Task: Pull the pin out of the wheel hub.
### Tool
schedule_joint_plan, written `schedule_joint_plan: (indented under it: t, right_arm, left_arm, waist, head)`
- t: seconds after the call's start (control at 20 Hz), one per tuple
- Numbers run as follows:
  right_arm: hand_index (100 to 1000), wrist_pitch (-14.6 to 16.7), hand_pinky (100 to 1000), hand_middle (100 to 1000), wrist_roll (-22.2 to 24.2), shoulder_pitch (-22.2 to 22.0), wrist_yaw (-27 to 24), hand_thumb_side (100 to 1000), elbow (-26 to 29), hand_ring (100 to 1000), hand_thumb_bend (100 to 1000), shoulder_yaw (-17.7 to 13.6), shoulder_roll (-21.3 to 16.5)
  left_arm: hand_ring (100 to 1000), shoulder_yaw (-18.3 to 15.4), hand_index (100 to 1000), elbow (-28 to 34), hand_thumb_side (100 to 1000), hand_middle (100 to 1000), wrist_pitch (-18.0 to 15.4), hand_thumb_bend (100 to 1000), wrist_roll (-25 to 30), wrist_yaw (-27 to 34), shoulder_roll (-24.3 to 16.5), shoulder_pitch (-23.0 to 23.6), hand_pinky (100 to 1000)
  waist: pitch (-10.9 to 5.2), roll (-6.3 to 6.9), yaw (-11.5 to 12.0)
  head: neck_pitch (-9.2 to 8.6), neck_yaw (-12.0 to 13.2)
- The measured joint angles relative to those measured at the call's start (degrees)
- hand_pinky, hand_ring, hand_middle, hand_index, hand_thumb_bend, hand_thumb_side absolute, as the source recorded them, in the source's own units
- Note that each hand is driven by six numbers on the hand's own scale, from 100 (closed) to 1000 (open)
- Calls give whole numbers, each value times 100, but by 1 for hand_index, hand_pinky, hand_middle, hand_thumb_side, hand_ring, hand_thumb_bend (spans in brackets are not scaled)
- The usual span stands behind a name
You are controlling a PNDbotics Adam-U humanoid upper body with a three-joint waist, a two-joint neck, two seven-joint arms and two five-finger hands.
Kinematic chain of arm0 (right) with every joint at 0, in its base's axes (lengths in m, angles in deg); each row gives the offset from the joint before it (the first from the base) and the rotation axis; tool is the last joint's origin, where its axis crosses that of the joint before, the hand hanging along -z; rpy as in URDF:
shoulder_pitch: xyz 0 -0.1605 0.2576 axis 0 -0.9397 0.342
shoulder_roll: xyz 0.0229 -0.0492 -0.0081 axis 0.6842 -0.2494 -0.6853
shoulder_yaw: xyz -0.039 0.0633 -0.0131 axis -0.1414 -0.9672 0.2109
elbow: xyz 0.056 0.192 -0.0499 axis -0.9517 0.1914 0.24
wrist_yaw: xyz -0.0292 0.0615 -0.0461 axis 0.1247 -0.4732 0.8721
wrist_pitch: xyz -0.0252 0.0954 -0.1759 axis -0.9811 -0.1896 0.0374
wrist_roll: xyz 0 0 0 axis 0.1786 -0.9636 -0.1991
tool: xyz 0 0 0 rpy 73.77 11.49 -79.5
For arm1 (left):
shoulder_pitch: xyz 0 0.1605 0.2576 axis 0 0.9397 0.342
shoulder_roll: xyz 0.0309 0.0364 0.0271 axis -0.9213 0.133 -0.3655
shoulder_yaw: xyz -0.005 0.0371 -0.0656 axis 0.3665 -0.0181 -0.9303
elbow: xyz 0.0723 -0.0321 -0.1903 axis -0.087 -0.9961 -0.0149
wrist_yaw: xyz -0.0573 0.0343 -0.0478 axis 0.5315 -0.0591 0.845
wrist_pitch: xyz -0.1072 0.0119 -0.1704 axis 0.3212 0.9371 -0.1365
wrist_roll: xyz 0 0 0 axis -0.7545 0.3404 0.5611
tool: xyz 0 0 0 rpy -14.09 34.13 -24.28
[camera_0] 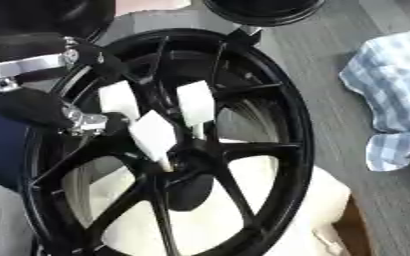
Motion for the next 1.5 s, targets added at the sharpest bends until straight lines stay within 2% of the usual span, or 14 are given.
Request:
schedule_joint_plan:
  t: [0.05, 0.15, 0.6, 0.85, 1.15, 1.35, 1.5]
  right_arm:
    - [560, -3, 854, 646, 3, 0, 3, 411, 0, 698, 133, 0, 0]
    - [560, -7, 854, 647, 7, 1, 16, 411, -1, 698, 133, 0, 1]
    - [560, -16, 855, 647, 18, 7, 50, 414, -36, 698, 131, 0, 43]
    - [560, -22, 855, 647, 38, 31, 62, 416, -37, 698, 131, 0, 56]
    - [560, -16, 856, 647, 56, 31, 74, 419, -43, 699, 129, 0, 84]
    - [560, -24, 856, 648, 67, 32, 86, 420, -71, 699, 129, 0, 106]
    - [560, -29, 856, 648, 76, 32, 100, 421, -73, 699, 129, 0, 108]
  left_arm:
    - [833, 0, 908, 0, 694, 769, 11, 454, -9, -4, 8, 7, 956]
    - [832, -5, 907, 0, 692, 768, 54, 441, -26, -26, 24, 26, 954]
    - [827, -36, 901, 0, 663, 763, 273, 426, -58, -168, 36, 76, 948]
    - [816, -37, 892, -8, 615, 753, 346, 388, -26, -246, 81, 76, 941]
    - [804, -37, 880, -98, 622, 743, 307, 303, -16, -305, 112, 76, 934]
    - [800, -37, 874, -182, 603, 738, 244, 281, -25, -331, 137, 76, 930]
    - [798, -36, 872, -223, 600, 697, 209, 279, -30, -378, 160, 76, 927]
  waist:
    - [1, 0, 0]
    - [11, 2, -2]
    - [74, 3, -14]
    - [100, 3, -33]
    - [123, 2, -55]
    - [142, 2, -61]
    - [157, 2, -65]
  head:
    - [0, 4]
    - [-1, 5]
    - [-5, 12]
    - [-32, 20]
    - [-62, 52]
    - [-98, 58]
    - [-100, 60]
